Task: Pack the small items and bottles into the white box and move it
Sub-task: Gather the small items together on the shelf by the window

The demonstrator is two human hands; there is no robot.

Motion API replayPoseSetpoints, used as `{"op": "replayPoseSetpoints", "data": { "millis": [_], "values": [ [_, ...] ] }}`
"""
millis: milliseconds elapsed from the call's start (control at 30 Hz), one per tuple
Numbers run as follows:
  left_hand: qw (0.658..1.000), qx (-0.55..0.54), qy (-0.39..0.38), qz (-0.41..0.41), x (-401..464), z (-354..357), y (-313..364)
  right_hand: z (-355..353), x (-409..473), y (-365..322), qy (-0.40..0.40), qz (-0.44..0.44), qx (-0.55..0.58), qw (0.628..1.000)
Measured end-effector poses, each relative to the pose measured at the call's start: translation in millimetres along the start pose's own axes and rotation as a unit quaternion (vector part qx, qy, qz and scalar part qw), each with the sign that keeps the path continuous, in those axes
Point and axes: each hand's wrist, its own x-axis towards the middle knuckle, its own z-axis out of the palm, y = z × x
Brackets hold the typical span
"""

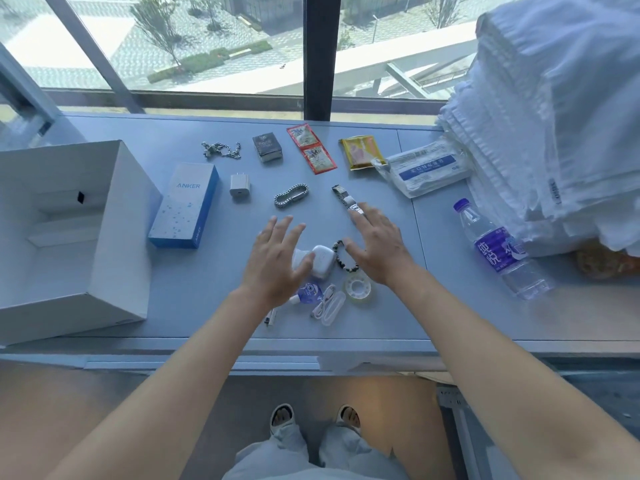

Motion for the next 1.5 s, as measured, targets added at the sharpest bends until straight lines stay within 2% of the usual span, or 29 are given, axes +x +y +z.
{"op": "replayPoseSetpoints", "data": {
  "millis": [200, 367, 533, 800, 1033, 1167, 1333, 1500],
  "values": [
    [0.998, 0.043, -0.041, -0.022, 59.9, -8.4, -18.5, -1.2, 27.7, 1.7, -0.073, 0.021, -0.016, 0.997],
    [0.994, 0.046, -0.088, -0.044, 81.6, -7.9, -36.6, 8.6, 25.8, 0.6, -0.094, 0.041, 0.039, 0.994],
    [0.995, 0.043, -0.083, -0.034, 79.5, -12.2, -51.1, 12.4, 34.3, -6.6, -0.116, 0.031, 0.082, 0.989],
    [0.996, 0.045, -0.038, -0.071, 19.5, -27.9, -65.1, 20.5, 55.0, -46.6, -0.162, -0.026, 0.089, 0.982],
    [0.99, 0.063, -0.034, -0.117, -57.6, -26.6, -65.8, 30.3, 60.6, -84.9, -0.184, -0.076, 0.078, 0.977],
    [0.988, 0.05, -0.015, -0.148, -98.4, -22.8, -61.9, 33.6, 52.3, -104.7, -0.182, -0.117, 0.093, 0.972],
    [0.982, 0.015, 0.016, -0.188, -127.0, -21.3, -65.1, 40.9, 29.3, -127.1, -0.215, -0.158, 0.072, 0.961],
    [0.982, 0.011, 0.009, -0.19, -133.6, -19.7, -59.6, 44.9, -4.1, -137.4, -0.176, -0.227, -0.001, 0.958]
  ]
}}
